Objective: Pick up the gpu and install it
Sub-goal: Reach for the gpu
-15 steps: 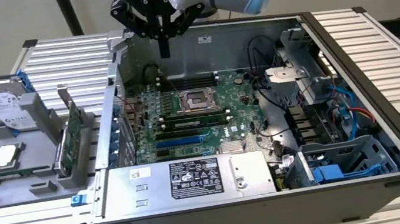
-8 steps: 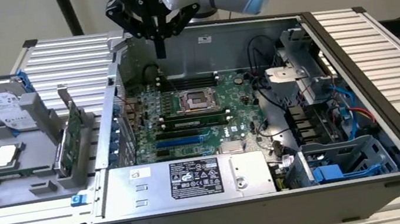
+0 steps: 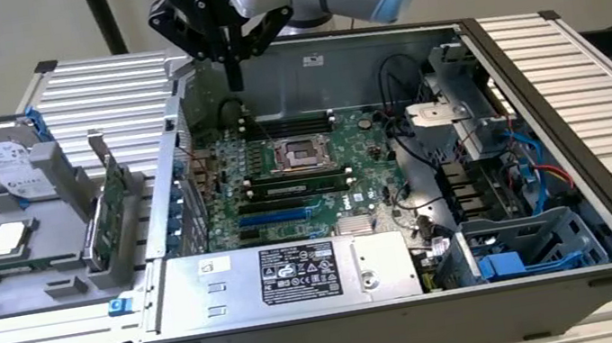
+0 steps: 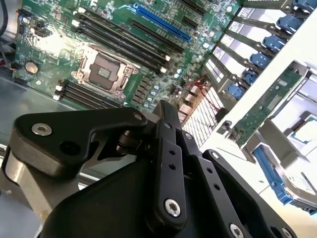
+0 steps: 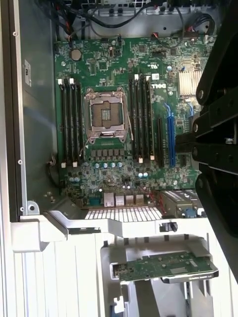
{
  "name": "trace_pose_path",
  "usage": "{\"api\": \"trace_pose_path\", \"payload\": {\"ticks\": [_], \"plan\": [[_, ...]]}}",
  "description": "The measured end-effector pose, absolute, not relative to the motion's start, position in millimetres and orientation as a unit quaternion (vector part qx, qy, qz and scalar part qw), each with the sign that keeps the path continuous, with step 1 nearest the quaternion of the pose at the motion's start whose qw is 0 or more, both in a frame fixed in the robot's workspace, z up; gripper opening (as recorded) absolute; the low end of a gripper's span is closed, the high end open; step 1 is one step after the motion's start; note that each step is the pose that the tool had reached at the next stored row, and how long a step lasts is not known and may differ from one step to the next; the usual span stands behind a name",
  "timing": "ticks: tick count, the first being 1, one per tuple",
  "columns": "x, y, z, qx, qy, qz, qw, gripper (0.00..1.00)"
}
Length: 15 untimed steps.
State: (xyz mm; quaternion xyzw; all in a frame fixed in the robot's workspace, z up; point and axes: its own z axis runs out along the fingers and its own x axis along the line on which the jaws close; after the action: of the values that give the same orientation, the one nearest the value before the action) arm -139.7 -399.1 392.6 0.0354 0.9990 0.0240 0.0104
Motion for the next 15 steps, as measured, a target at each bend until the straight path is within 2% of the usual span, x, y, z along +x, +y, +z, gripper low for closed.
{"api": "trace_pose_path", "payload": {"ticks": [15], "plan": [[-157,-399,393,0.035,0.999,0.024,0.01,0.0]]}}
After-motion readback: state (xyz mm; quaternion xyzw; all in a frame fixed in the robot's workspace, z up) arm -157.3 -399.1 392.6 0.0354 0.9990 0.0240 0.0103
